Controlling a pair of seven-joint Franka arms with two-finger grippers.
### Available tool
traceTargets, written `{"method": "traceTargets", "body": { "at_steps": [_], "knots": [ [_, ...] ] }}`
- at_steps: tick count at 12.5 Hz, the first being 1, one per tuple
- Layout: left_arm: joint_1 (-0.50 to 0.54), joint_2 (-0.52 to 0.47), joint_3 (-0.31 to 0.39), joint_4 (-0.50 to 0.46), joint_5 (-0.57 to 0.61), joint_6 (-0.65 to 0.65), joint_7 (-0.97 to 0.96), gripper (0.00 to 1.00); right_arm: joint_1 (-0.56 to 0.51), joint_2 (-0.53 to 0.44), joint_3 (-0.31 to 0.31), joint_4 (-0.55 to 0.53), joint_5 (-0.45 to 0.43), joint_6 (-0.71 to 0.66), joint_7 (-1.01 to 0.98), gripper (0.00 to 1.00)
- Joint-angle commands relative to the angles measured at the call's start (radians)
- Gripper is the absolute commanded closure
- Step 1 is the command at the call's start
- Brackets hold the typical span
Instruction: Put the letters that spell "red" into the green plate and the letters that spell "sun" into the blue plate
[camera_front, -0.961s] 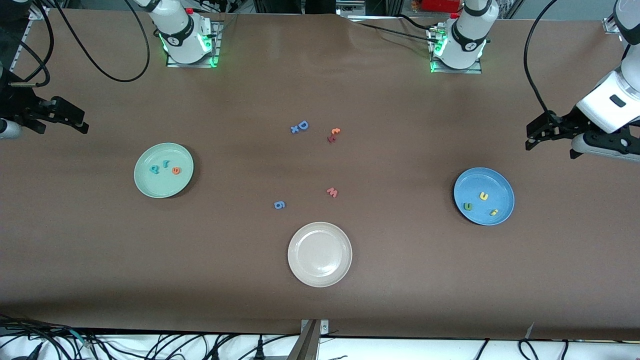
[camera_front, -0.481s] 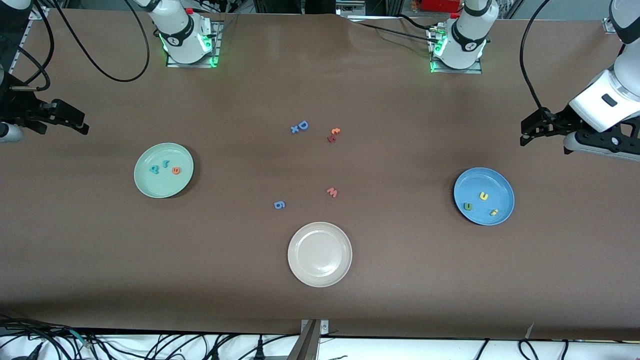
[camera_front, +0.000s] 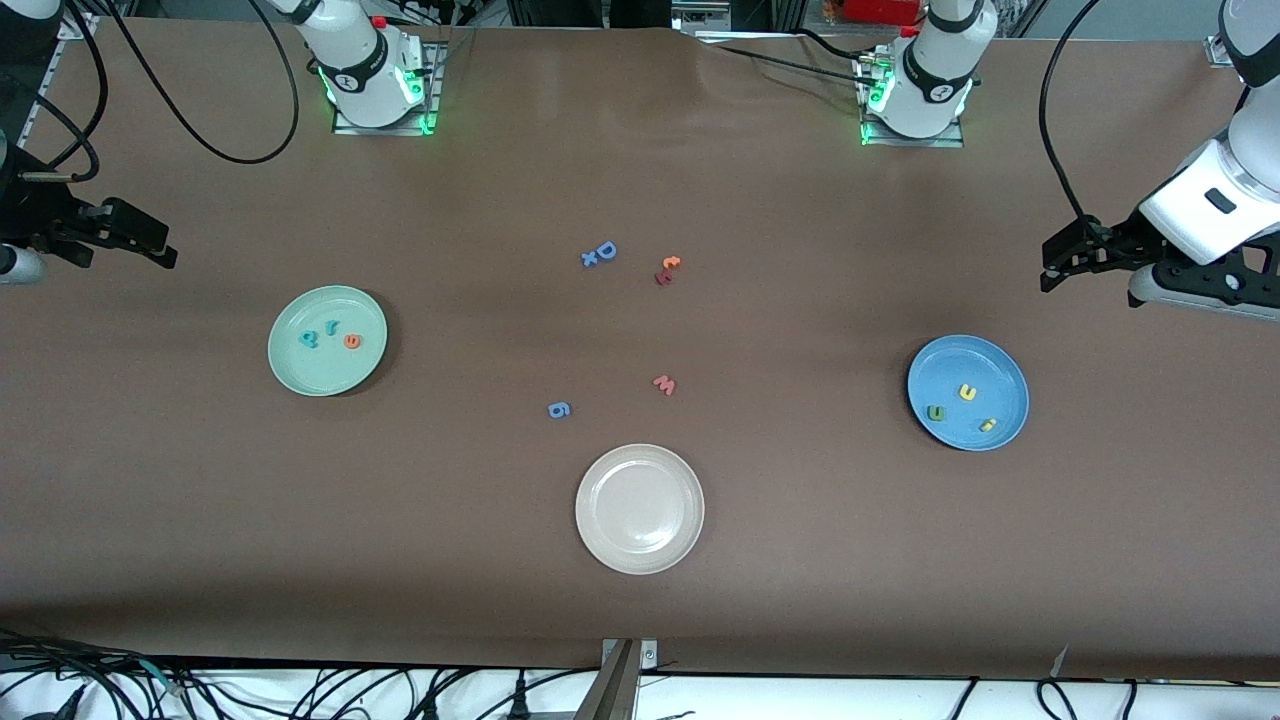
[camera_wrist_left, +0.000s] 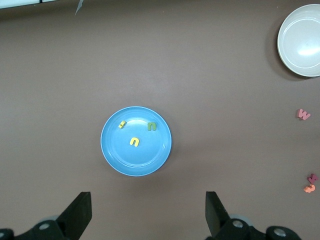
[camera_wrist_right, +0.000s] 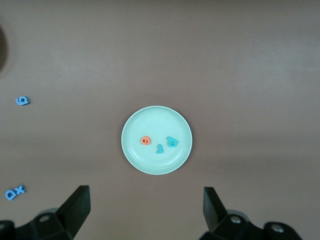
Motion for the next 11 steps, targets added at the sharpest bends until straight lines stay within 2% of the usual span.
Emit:
{"method": "traceTargets", "body": {
  "at_steps": [1, 9, 11],
  "knots": [
    [0.01, -0.002, -0.008, 0.023, -0.018, -0.028, -0.004, 0.0, -0.005, -0.011, 0.005, -0.011, -0.015, -0.004, 0.006, 0.0],
    [0.01, -0.003, -0.008, 0.023, -0.018, -0.034, -0.006, 0.0, -0.002, -0.011, 0.006, -0.005, -0.017, 0.002, -0.004, 0.0],
    [0.01, -0.037, -0.013, 0.02, -0.019, -0.074, -0.004, 0.0, -0.002, -0.006, 0.006, -0.005, -0.015, 0.0, -0.004, 0.0]
  ]
}}
